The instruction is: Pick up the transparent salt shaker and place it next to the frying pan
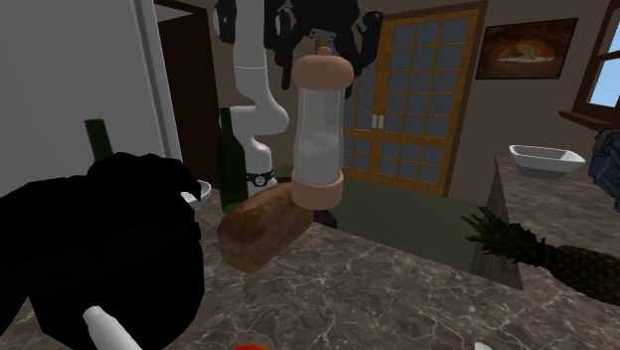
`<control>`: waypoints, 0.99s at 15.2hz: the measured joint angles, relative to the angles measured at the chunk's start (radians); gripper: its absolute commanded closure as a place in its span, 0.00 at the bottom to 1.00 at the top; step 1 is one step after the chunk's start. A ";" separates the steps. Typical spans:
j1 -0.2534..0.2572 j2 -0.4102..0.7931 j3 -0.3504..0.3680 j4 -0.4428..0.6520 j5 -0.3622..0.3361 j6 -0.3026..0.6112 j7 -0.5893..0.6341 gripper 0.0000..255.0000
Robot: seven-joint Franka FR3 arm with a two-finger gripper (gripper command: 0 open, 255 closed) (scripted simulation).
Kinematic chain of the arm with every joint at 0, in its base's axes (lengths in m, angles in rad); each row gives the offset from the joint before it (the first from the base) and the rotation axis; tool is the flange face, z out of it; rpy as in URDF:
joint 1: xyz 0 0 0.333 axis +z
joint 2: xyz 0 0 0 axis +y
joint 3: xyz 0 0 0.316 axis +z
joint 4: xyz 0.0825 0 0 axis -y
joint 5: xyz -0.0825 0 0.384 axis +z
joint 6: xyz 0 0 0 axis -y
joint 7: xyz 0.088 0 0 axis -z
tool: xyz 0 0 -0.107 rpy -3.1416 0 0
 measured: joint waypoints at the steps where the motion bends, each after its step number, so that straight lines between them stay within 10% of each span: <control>1: 0.002 0.004 0.001 0.017 -0.001 -0.013 -0.002 1.00; 5: -0.004 -0.008 -0.002 0.041 0.006 -0.046 -0.019 1.00; 15: -0.111 -0.323 -0.089 -0.342 0.106 0.063 -0.198 1.00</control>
